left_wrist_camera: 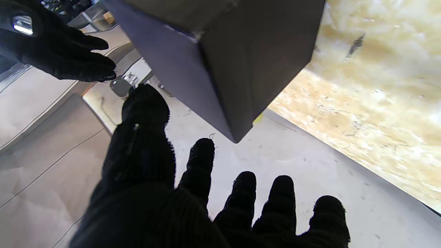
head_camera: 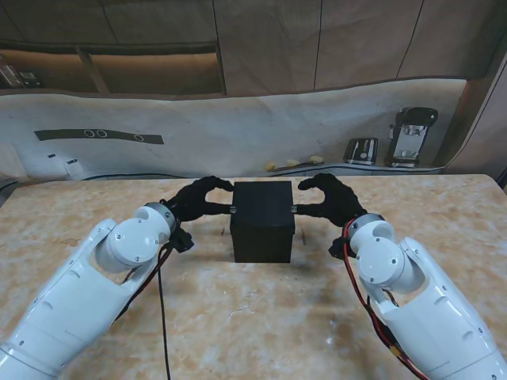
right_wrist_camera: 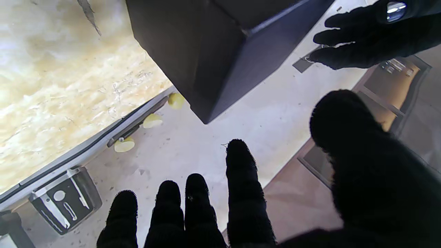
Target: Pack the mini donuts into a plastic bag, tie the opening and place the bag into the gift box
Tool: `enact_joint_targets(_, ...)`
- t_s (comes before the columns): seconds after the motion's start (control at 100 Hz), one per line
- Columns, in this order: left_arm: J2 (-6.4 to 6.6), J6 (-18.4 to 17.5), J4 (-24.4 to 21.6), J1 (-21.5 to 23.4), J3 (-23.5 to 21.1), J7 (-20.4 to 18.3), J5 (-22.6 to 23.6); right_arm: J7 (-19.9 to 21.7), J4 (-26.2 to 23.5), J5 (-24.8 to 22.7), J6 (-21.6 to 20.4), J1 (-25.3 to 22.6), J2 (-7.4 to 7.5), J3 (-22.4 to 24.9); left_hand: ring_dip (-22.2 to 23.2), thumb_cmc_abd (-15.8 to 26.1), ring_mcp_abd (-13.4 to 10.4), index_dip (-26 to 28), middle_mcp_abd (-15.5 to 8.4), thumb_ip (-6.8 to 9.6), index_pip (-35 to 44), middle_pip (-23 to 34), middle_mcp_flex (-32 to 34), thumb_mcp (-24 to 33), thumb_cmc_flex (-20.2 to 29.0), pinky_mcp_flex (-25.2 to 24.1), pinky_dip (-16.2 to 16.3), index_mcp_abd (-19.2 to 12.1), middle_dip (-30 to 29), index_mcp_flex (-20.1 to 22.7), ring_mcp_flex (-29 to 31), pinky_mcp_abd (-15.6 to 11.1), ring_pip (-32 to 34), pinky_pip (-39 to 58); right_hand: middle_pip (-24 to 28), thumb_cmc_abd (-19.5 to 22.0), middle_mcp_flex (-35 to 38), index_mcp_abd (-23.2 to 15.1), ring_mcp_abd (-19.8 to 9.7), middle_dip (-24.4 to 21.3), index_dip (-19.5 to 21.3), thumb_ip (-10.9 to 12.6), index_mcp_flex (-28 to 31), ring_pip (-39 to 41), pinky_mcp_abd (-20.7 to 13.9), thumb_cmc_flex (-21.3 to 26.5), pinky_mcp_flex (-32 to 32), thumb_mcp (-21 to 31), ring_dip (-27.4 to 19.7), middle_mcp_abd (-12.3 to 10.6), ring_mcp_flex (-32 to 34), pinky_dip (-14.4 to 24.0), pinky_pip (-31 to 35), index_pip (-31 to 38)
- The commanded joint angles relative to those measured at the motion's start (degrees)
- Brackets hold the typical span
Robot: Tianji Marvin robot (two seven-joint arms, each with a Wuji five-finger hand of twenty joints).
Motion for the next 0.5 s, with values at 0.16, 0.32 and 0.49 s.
enact_joint_targets(0.16, -0.03, -1.9, 4.6, -2.7, 1.5, -0.5, 1.0, 0.2, 4.8, -1.0, -0.5, 2.0, -0.28, -2.3, -1.2, -1.2, -1.9, 1.2, -1.8, 0.87, 2.2, -1.8, -0.4, 0.7, 1.3, -0.5, -0.5, -3.1, -0.7, 1.5, -0.9, -0.7, -1.9, -1.6, -3.0, -2.4, 1.1, -4.5, -1.2, -1.1, 1.4, 1.5, 0.0, -2.5, -0.5, 1.2, -2.0, 0.1, 0.9, -1.1, 0.2, 1.9, 0.2, -1.7)
enact_joint_targets(0.32, -0.35, -4.6, 7.2, -4.2, 2.8, 0.6, 1.4, -1.5, 7.6, -0.4, -0.7, 3.6, -0.88, -3.6, -1.0, -1.1, -2.1, 1.4, -2.2, 0.87, 2.7, -2.2, -0.4, 0.7, 1.4, -0.4, -0.9, -3.7, -0.5, 1.2, -0.9, -0.8, -2.2, -1.9, -3.7, -2.1, 0.9, -5.8, -1.3, -1.3, 1.6, 1.5, -1.1, -2.8, -0.5, 1.2, -2.0, -0.5, 1.0, -1.4, 0.2, 1.7, -0.1, -1.8)
enact_joint_targets(0.49, -0.60, -5.3, 9.0, -5.5, 4.0, 0.7, 0.7, -2.4, 9.9, 0.3, -0.8, 5.1, -1.28, -4.6, -0.8, -1.2, -2.1, 1.5, -2.2, 0.86, 3.1, -2.4, -0.4, 0.7, 1.5, -0.3, -1.2, -4.1, -0.3, 1.3, -0.9, -0.8, -2.3, -2.0, -4.1, -2.1, 1.0, -7.1, -1.3, -1.3, 1.8, 1.5, -1.0, -2.9, -0.5, 1.6, -1.9, -0.6, 1.1, -1.5, 0.2, 1.5, -0.5, -1.3)
